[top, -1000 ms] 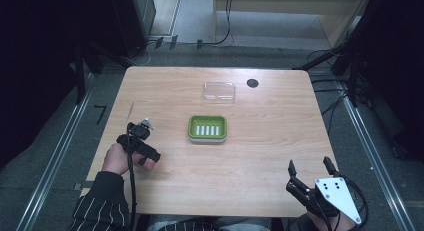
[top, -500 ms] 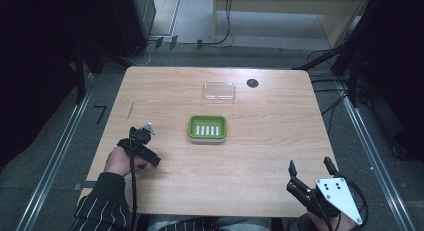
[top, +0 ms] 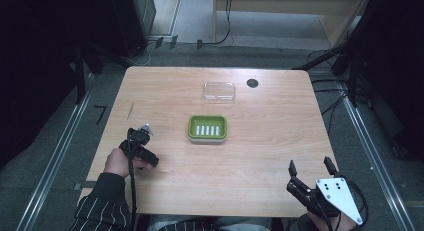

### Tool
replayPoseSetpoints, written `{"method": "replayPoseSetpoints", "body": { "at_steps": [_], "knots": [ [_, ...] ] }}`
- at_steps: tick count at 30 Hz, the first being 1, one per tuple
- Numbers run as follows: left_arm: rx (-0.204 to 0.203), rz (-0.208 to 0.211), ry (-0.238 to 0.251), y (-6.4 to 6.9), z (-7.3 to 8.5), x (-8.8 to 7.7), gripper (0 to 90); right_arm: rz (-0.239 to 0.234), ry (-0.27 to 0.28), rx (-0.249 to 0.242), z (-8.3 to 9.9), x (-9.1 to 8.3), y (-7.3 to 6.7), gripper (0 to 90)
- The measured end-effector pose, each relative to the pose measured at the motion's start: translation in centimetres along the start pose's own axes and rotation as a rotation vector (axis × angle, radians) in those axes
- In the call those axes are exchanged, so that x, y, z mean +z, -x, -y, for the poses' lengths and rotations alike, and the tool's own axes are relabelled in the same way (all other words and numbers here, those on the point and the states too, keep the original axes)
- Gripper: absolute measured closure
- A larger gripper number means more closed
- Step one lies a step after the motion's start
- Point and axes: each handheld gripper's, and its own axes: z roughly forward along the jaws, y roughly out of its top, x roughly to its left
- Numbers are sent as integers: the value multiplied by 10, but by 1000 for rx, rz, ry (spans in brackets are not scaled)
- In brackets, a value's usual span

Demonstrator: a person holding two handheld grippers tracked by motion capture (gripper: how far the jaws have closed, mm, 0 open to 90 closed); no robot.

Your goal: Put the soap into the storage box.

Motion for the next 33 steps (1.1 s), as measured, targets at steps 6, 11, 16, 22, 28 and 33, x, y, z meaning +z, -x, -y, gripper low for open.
{"method": "replayPoseSetpoints", "body": {
  "at_steps": [6, 11, 16, 22, 28, 33],
  "knots": [
    [6, 0, 11, 1, 1, 0, 133, 0, -2, 0, 0, 0, 0, 127],
    [21, 5, 22, 4, 0, -1, 133, 2, -3, 3, 0, 0, 0, 127],
    [30, 16, 30, 10, -2, -4, 133, 2, -2, 3, 0, 0, 0, 127],
    [36, 28, 58, 15, -8, -10, 133, 2, -2, 4, 0, 0, 0, 127],
    [45, 33, 65, 16, -11, -12, 133, 2, -3, 0, 0, 0, 0, 127],
    [52, 34, 72, 15, -13, -15, 133, 2, -3, 1, 0, 0, 0, 127]
  ]
}}
